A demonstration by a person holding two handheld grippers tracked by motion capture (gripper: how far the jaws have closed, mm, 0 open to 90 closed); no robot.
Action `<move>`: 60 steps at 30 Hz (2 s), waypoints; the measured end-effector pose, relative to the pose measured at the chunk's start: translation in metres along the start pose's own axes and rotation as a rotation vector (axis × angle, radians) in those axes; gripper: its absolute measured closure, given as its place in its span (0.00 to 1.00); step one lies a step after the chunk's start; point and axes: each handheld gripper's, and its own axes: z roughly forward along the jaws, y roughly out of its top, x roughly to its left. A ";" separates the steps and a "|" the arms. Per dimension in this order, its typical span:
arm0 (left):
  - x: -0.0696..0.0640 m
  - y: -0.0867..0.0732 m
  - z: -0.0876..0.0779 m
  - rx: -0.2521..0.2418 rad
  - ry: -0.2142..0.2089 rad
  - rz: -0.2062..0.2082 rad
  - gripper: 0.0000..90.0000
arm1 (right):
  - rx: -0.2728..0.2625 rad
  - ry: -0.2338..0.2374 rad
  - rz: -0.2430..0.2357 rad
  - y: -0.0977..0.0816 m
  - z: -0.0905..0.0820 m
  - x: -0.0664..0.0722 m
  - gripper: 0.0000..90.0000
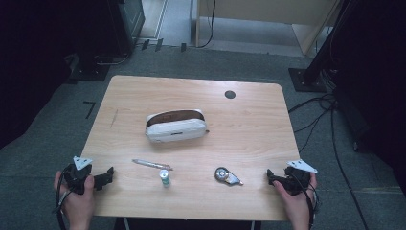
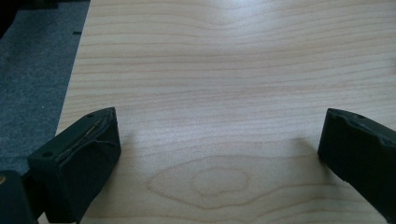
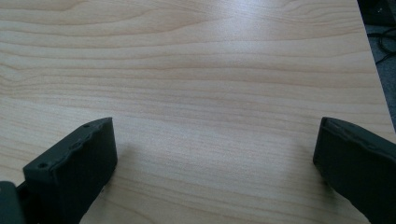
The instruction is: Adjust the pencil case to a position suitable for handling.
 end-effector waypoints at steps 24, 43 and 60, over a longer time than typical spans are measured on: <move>0.000 0.001 0.001 0.000 -0.002 0.002 0.00 | -0.150 0.214 -0.183 0.079 -0.025 0.081 0.47; 0.000 0.001 0.001 0.001 -0.005 0.007 0.00 | -0.170 0.395 -0.337 0.134 0.010 0.167 0.50; 0.000 0.001 0.001 0.002 -0.005 0.009 0.00 | -0.136 0.469 -0.397 0.152 0.046 0.193 0.43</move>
